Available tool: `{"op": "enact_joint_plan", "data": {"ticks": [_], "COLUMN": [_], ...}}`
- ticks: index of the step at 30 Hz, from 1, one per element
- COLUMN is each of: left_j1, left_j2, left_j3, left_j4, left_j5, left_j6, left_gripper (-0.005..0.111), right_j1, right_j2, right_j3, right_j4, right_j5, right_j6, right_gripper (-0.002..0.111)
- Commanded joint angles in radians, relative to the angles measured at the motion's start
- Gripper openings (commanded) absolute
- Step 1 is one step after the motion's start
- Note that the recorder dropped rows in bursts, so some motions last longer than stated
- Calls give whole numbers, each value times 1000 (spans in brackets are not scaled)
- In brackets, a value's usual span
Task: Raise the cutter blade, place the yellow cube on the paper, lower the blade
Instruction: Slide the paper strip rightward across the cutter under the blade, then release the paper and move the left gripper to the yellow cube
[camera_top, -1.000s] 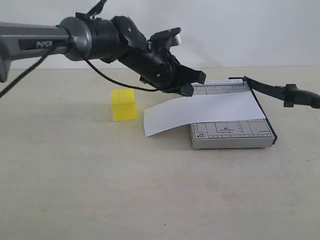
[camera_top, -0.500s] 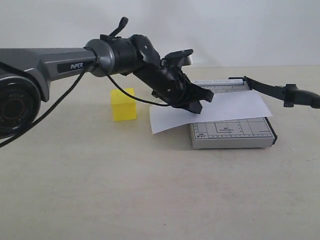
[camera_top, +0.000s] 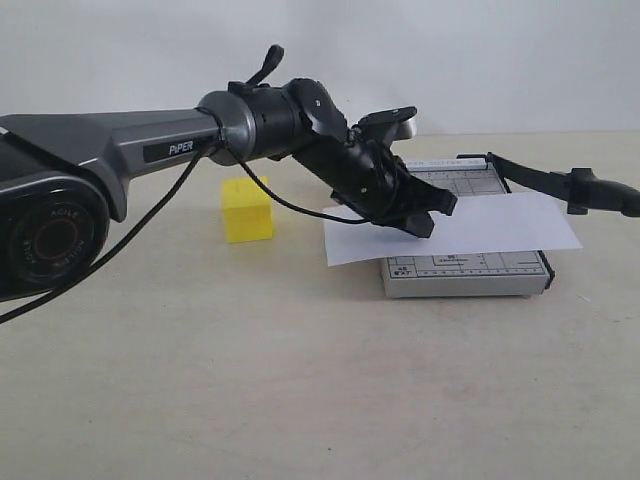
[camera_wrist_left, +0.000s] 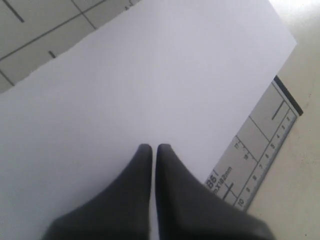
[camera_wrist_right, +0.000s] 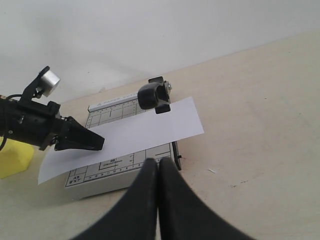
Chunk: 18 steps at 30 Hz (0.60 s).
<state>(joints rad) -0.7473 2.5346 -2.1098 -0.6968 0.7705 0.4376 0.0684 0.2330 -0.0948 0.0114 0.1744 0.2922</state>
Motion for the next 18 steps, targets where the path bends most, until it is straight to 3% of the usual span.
{"op": "enact_joint_plan", "data": {"ticks": [1, 8, 18], "left_j1": [-9, -9, -5], "left_j2": [40, 24, -149], "left_j3": [13, 10, 13], "left_j4": [48, 42, 28], "left_j5": [-20, -50, -156], "left_j6": [5, 12, -29], "left_gripper": [4, 4, 4], "right_j1": [1, 1, 1], "right_j2": [-2, -2, -2], "right_j3": [4, 4, 4], "right_j4": [4, 4, 4], "right_j5": [-12, -12, -12], "right_j6": [-2, -2, -2], "right_gripper": [0, 0, 0]}}
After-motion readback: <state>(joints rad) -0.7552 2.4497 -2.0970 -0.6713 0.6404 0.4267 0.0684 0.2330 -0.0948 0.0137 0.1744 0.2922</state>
